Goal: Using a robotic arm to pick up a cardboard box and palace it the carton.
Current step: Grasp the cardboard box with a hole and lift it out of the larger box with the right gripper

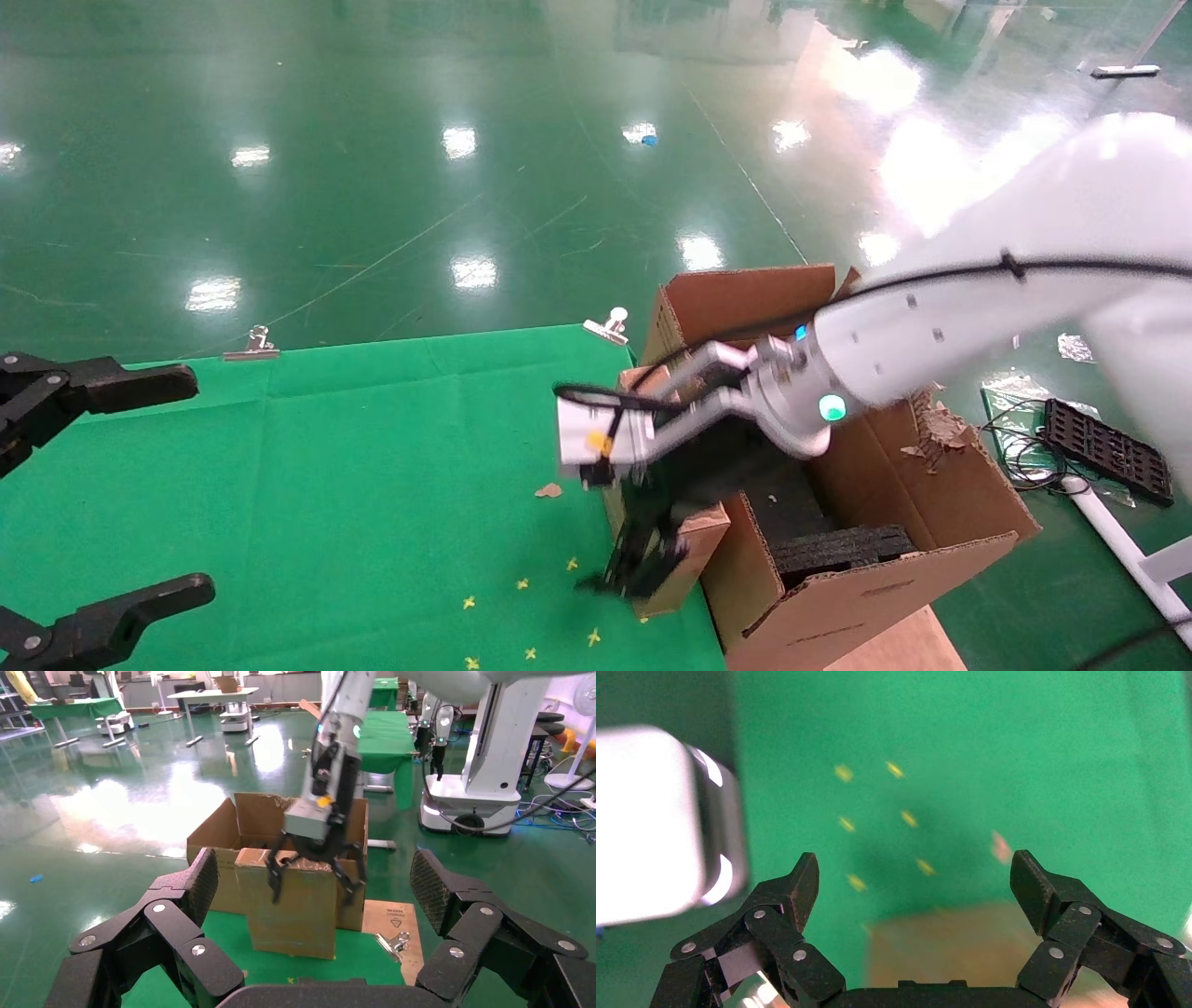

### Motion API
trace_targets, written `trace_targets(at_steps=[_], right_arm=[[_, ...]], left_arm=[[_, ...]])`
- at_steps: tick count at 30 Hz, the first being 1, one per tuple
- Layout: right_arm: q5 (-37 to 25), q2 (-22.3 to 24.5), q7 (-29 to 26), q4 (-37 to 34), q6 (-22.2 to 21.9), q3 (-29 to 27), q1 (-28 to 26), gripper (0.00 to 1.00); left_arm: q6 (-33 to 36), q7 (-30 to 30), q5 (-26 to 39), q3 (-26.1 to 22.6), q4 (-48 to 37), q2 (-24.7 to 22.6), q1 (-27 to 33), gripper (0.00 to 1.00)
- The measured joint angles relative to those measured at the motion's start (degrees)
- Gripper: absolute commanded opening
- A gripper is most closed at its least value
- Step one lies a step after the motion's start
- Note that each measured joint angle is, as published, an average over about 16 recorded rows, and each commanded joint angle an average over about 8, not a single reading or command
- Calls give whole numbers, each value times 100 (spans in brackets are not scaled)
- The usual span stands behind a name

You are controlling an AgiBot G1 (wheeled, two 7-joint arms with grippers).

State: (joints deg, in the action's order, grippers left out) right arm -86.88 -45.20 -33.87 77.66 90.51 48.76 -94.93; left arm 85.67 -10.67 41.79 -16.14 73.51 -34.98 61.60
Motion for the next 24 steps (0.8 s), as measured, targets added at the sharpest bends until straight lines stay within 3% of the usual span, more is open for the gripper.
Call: trace_targets(at_steps=[12,24], right_arm=[[-189,-115,-429,22,33,2179,-1980,100],[443,-324,-641,12,-63,3847,-2778,100]], left_arm=[[-2,3,-4,-5,0,2,1,100],[-4,5,-7,-10,0,4,2,100]])
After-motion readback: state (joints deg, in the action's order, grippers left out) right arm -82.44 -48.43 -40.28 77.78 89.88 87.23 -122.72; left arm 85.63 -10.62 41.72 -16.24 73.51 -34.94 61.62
